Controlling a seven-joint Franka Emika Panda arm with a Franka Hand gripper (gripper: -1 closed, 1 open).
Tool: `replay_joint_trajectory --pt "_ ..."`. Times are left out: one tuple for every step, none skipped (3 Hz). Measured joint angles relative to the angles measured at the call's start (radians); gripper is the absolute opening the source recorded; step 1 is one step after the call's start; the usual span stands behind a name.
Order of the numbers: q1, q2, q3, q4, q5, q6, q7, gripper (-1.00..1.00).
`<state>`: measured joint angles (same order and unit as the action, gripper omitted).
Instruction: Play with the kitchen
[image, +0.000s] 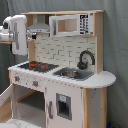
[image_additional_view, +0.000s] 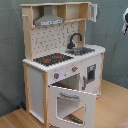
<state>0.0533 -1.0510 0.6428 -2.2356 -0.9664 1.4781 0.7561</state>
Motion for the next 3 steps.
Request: replay_joint_trajectory --pt "-0.007 0.001 -0.043 0.02 -0.034 0.002 -0.092 -1.0" --pt "-0.017 0.014 -0.071 0.038 -0.07 0.014 -0.183 -1.0" --pt "-0.038 0.051 -0.096 0.058 -0.108 0.062 -0.261 -1.0"
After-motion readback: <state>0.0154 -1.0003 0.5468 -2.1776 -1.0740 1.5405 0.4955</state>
